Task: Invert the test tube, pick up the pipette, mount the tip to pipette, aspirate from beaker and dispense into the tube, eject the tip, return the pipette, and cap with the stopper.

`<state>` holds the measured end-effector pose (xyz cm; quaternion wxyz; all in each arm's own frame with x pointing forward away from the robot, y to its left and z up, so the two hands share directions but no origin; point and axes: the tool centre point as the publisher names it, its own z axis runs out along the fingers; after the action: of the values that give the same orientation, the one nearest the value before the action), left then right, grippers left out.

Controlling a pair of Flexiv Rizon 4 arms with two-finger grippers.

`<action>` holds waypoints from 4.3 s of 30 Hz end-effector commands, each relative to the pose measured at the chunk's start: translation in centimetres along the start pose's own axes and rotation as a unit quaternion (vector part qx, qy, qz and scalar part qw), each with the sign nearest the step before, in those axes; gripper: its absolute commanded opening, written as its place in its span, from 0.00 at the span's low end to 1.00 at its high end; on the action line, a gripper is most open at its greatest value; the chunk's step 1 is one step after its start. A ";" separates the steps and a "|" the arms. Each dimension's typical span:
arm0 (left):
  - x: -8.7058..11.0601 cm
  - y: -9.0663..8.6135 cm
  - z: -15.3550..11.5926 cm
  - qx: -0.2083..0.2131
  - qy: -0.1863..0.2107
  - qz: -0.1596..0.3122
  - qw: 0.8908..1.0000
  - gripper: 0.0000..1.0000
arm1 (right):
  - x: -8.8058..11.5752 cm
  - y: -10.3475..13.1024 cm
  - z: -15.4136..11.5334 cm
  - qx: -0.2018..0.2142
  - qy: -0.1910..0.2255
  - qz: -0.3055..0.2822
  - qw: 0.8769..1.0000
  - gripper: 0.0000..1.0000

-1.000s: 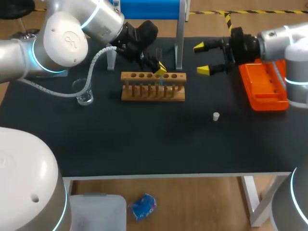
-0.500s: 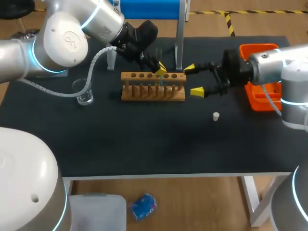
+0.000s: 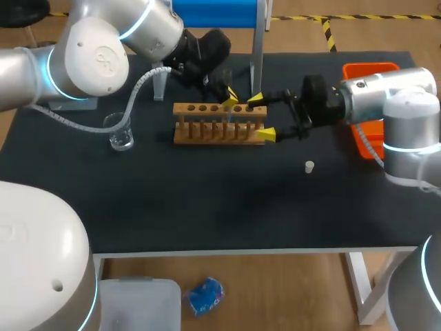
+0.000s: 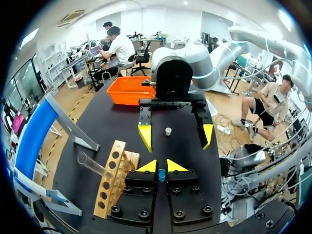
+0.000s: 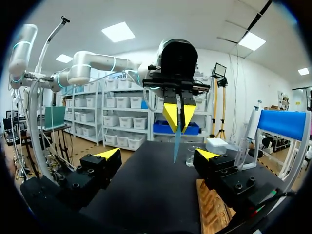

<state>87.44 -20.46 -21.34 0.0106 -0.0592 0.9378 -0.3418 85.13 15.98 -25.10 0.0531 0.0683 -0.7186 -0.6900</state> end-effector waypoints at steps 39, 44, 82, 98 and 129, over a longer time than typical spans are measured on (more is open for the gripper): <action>0.3 0.0 -0.2 -0.002 -0.002 -0.001 1.000 0.00 | -2.5 0.2 5.9 -0.023 -0.007 0.029 0.999 0.25; 0.3 0.0 -0.2 -0.002 -0.002 -0.001 1.000 0.00 | -2.5 0.3 5.6 -0.017 -0.008 0.036 0.999 0.29; 0.3 0.0 -0.2 -0.002 -0.002 -0.001 1.000 1.00 | -1.7 0.5 0.2 -0.017 -0.019 0.021 0.999 0.00; 0.3 0.0 -0.2 -0.002 -0.002 -0.001 1.000 1.00 | 0.2 0.0 -8.6 -0.007 -0.041 -0.014 0.999 0.00; -0.6 0.9 -0.2 -0.004 -0.016 -0.012 1.000 1.00 | 0.7 -0.7 -8.9 -0.030 -0.053 -0.025 0.998 0.00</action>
<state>87.23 -20.29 -21.38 0.0141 -0.0622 0.9376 -0.3418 85.93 7.09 -25.42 0.0001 0.0474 -0.6974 -0.7151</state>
